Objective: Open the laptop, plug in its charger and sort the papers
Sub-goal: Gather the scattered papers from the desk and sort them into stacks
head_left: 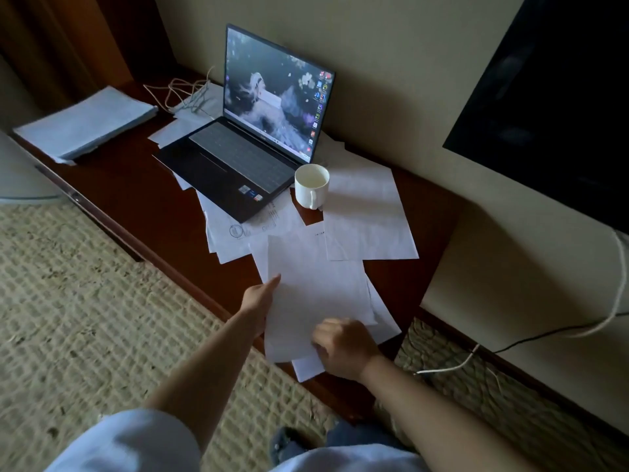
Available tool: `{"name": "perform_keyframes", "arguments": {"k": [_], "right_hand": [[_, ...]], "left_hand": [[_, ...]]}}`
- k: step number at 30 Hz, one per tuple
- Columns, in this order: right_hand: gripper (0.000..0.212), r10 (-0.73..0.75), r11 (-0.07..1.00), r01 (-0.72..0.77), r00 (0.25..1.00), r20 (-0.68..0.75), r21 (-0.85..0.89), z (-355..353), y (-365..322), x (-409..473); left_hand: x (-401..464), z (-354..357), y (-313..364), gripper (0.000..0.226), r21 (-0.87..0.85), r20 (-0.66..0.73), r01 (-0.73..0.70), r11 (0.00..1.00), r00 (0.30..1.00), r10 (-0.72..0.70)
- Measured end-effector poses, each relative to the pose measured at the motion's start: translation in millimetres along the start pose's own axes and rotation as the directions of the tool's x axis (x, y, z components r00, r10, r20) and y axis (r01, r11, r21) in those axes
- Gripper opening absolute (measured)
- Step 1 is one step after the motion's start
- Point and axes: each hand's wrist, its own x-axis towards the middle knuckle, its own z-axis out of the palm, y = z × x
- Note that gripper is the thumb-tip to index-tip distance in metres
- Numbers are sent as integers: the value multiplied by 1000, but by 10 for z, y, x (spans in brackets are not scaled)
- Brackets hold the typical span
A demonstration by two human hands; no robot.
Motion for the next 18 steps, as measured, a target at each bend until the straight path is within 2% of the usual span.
{"name": "perform_keyframes", "arguments": {"k": [2,4,6,7,8,9,10,11,13,14,15,18], "right_hand": [[12,169,986,-168,981,-90,18,-95,22,22],[16,235,971,-238,966,-112,-9,-160,88,12],[17,245,968,-246,969,-16,-58,-214,144,-37],[14,301,951,-294,951,66,-91,-266,157,-55],[11,382,922,-367,912,147,-121,-283,192,-71],[9,487,873,-475,842,232,-109,-300,234,-90],[12,593,789,-611,737,325,-54,-320,278,-99],[18,667,671,-738,643,376,74,-322,316,-98],[25,761,419,-836,536,366,354,-333,376,-54],[27,789,390,-833,522,323,392,-351,412,-15],[28,797,429,-830,533,283,356,-365,459,25],[22,728,635,-764,642,241,116,-346,607,146]], "left_hand": [[-13,-24,-52,35,42,-38,-11,999,999,13],[-65,-50,-83,27,41,-43,-19,999,999,21],[-97,-72,-102,20,43,-41,-52,998,998,53],[-102,-75,-121,16,46,-48,-70,997,996,72],[-121,-77,-120,10,55,-54,-78,995,995,81],[-121,-77,-132,7,63,-61,-92,994,994,96],[-128,-82,-148,8,80,-62,-98,992,993,103],[-101,-83,-176,10,100,-70,-109,989,991,116],[-32,-72,-230,18,142,-106,-123,982,985,139],[-41,-54,-232,21,150,-124,-133,980,981,152],[-35,-37,-234,22,156,-141,-144,977,976,167],[-87,28,-193,16,151,-193,-167,974,962,195]]}}
